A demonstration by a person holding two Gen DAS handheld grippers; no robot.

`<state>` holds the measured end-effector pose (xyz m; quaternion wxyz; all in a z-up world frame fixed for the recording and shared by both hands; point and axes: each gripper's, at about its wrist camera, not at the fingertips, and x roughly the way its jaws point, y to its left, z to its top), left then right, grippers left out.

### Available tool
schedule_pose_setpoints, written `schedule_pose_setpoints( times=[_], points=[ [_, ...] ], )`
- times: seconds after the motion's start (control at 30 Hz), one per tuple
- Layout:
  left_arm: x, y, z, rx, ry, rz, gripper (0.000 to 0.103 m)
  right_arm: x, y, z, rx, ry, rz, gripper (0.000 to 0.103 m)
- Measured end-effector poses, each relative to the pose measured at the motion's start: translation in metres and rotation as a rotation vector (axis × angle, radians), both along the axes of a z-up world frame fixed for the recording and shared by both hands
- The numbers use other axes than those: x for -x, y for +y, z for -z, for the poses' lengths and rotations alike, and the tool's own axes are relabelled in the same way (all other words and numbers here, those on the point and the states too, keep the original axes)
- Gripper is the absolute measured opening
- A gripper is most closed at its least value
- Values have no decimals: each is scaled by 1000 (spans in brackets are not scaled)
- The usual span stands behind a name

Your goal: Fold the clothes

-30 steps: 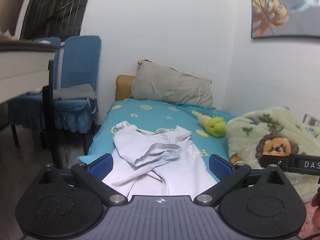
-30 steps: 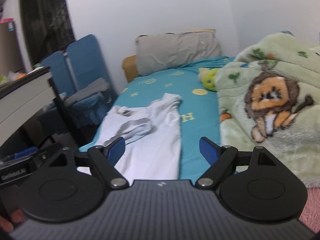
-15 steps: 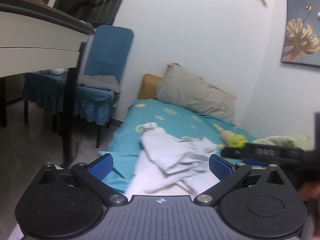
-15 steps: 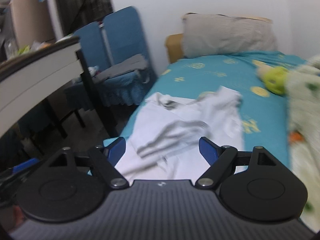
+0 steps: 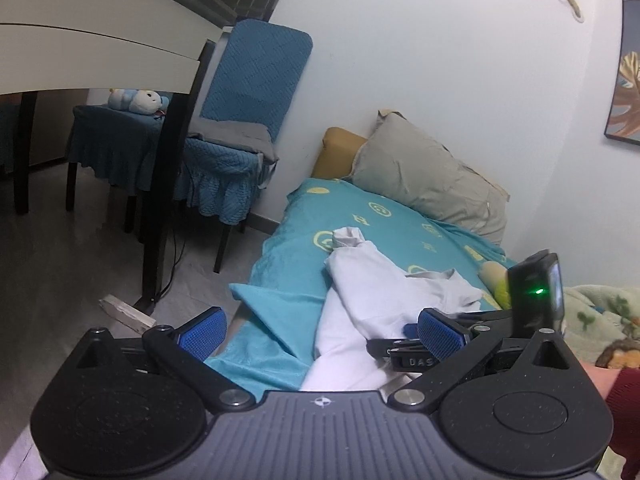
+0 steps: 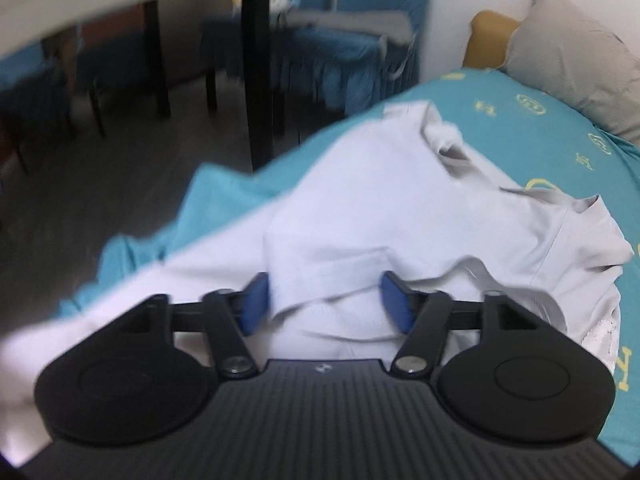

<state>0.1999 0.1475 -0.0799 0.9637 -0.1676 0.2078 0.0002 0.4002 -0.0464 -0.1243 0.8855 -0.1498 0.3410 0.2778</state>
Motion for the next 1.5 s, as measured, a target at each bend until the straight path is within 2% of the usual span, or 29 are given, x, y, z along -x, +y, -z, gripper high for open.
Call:
schedule_pose_setpoints(
  times=[0.07, 0.2, 0.37, 0.5, 0.57, 0.7, 0.83, 0.87, 0.93, 0.97, 1.0, 1.03, 1.17, 1.33, 1.5],
  points=[
    [0, -3, 0, 3, -2, 8, 103, 1, -2, -1, 3, -27, 29, 12],
    [4, -8, 0, 6, -15, 14, 103, -9, -15, -28, -131, -130, 135, 9],
    [7, -17, 1, 12, -30, 51, 103, -53, -58, -59, -296, -233, 431, 9],
    [7, -30, 5, -48, -42, 84, 103, -93, -99, -44, -322, -181, 656, 8],
    [4, -34, 8, -60, -31, 102, 103, -108, -114, -28, -306, -151, 727, 8],
    [-4, -45, 18, -113, -9, 114, 103, -121, -135, 2, -325, -82, 771, 8],
    [-15, -52, 25, -131, 17, 113, 103, -111, -146, 7, -365, -73, 735, 11],
    [-17, -53, 26, -135, 23, 112, 103, -109, -145, 6, -345, -69, 722, 14],
    [-17, -55, 27, -138, 24, 109, 103, -99, -142, -2, -317, -68, 686, 36],
    [-17, -56, 26, -140, 21, 108, 103, -91, -141, -8, -324, -70, 665, 69],
    [-16, -56, 26, -144, 17, 106, 103, -82, -142, -14, -346, -80, 652, 92],
    [-15, -58, 25, -147, 14, 106, 103, -71, -142, -21, -366, -93, 643, 95],
    [-7, -61, 19, -171, -5, 98, 103, -16, -138, -53, -391, -110, 614, 94],
    [9, -64, 7, -181, -32, 91, 103, 72, -130, -95, -377, -139, 575, 94],
    [34, -72, -5, -189, -48, 122, 103, 163, -131, -134, -420, -146, 574, 94]
  ],
)
